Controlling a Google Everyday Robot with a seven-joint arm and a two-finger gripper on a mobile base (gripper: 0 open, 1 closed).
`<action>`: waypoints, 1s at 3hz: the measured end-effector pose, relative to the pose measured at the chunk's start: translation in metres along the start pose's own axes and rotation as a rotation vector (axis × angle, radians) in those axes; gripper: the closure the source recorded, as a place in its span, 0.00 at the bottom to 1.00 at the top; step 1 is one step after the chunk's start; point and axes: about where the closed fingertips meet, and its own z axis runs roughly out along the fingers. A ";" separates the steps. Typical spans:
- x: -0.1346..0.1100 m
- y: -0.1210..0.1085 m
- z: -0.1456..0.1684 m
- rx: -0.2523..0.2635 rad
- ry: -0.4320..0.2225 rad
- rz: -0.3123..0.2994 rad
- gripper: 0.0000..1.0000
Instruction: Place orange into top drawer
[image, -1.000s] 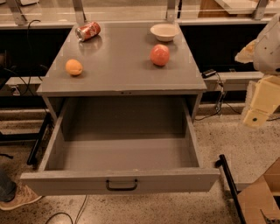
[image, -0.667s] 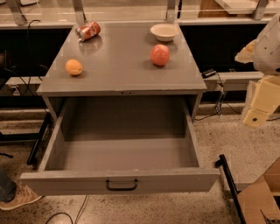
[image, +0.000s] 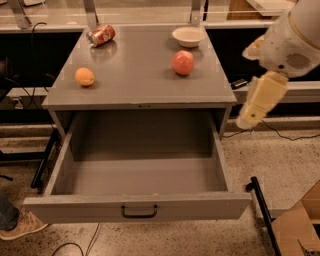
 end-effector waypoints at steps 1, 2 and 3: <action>-0.034 -0.031 0.025 0.025 -0.135 0.041 0.00; -0.066 -0.058 0.043 0.056 -0.277 0.089 0.00; -0.103 -0.079 0.062 0.036 -0.418 0.083 0.00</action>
Offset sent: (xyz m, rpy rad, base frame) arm 0.1294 0.0821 0.0097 0.4621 -0.1898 -0.0511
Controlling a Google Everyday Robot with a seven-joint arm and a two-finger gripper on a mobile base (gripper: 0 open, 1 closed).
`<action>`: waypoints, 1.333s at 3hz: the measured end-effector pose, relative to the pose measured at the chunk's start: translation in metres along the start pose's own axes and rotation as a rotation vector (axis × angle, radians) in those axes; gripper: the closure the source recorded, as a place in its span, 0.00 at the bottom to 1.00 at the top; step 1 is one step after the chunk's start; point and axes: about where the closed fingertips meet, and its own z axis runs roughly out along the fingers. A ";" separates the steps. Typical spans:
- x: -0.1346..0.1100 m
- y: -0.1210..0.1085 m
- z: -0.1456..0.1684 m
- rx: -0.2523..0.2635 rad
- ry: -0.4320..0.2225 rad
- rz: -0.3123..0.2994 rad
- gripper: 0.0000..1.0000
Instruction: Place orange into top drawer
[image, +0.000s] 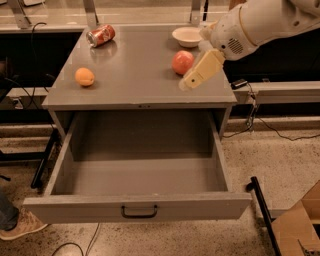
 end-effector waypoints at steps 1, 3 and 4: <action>-0.002 -0.003 0.005 -0.006 -0.019 0.006 0.00; -0.018 -0.016 0.080 -0.007 -0.058 0.013 0.00; -0.049 -0.017 0.146 -0.038 -0.086 0.015 0.00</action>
Offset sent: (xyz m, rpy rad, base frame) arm 0.0249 0.0168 -0.0147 0.0576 -0.0223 -0.0181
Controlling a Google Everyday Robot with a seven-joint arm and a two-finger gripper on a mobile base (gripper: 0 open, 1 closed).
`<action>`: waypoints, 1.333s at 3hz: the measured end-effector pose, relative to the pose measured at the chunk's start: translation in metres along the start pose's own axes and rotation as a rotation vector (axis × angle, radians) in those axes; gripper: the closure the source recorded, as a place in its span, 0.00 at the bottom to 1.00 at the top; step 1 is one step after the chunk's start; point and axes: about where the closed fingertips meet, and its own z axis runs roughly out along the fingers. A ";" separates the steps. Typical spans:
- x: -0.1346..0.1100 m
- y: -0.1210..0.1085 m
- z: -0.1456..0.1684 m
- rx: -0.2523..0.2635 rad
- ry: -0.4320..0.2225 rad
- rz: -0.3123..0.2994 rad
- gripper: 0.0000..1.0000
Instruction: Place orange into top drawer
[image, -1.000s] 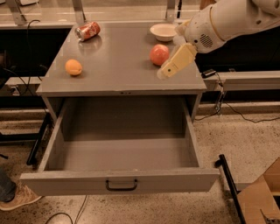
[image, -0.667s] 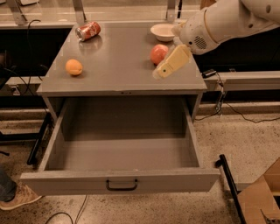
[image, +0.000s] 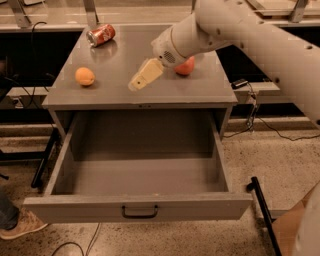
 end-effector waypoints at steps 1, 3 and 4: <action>-0.027 0.003 0.055 -0.012 -0.040 0.029 0.00; -0.066 0.008 0.150 -0.038 -0.108 0.112 0.00; -0.072 0.011 0.177 -0.053 -0.118 0.137 0.00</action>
Offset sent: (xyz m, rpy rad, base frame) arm 0.0621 0.1457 -0.0331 0.1540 0.0442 -0.0238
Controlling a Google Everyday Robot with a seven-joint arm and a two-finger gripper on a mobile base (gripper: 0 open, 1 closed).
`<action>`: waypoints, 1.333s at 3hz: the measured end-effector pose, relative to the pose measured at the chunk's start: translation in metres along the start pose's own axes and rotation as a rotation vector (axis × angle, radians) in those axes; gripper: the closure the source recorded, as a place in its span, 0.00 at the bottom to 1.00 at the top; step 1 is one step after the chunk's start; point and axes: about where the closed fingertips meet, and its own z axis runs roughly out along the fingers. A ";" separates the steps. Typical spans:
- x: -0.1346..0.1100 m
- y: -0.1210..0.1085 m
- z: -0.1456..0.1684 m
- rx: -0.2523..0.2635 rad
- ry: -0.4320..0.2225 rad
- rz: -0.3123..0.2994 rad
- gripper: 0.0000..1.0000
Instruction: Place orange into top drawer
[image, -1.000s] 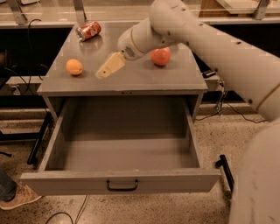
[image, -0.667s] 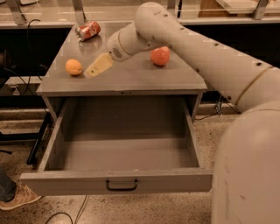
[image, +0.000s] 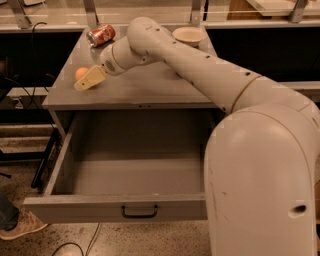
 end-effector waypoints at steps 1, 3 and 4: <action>-0.002 0.001 0.022 -0.022 -0.009 0.021 0.00; -0.007 0.008 0.048 -0.082 -0.063 0.070 0.50; -0.009 0.014 0.048 -0.114 -0.087 0.074 0.73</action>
Offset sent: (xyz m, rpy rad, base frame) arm 0.0158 0.0440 -0.0197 0.0795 0.0677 0.0321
